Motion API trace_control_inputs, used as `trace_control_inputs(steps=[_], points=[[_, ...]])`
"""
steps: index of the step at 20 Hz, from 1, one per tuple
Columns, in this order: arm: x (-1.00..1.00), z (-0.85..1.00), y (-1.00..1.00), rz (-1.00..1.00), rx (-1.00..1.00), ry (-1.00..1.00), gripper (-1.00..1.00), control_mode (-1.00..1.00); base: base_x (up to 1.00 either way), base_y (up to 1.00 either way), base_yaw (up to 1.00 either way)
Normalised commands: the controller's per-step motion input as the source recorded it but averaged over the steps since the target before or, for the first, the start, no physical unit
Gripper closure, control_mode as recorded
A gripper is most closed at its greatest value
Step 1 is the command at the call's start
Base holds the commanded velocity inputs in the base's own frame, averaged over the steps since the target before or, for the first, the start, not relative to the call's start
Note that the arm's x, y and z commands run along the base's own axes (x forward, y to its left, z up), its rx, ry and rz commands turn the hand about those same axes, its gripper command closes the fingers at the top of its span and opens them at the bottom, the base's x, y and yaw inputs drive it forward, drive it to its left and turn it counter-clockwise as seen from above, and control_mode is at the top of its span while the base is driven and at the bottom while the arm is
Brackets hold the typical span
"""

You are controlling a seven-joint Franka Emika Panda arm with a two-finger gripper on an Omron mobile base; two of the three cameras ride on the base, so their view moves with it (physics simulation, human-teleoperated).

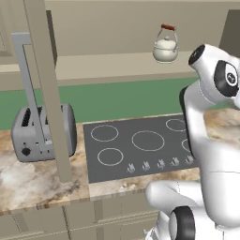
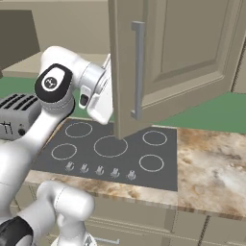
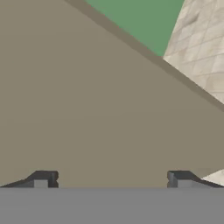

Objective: Open the cabinet, pick the kettle from the cabinet, and place it in the sink.

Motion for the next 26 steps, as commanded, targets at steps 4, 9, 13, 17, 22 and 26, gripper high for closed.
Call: trace_control_inputs(steps=[4,9,13,17,22,26], points=[[-0.28,-0.02,-0.54,-0.08,0.0,-0.07,-1.0,-1.0,0.0,0.0,0.0],[-0.39,0.0,-0.56,-0.04,0.0,-0.09,-1.0,-1.0,0.0,0.0,0.0],[-0.36,0.0,-0.64,0.0,0.0,-0.08,-1.0,-1.0,0.0,0.0,0.0],[-0.35,0.0,-0.68,0.0,0.0,-0.06,-1.0,-1.0,0.0,0.0,0.0],[-0.29,0.0,-0.62,0.0,0.0,-0.01,-1.0,-1.0,0.0,0.0,0.0],[-0.11,-0.07,-0.34,0.03,0.0,0.02,-1.0,-1.0,0.0,0.0,0.0]])
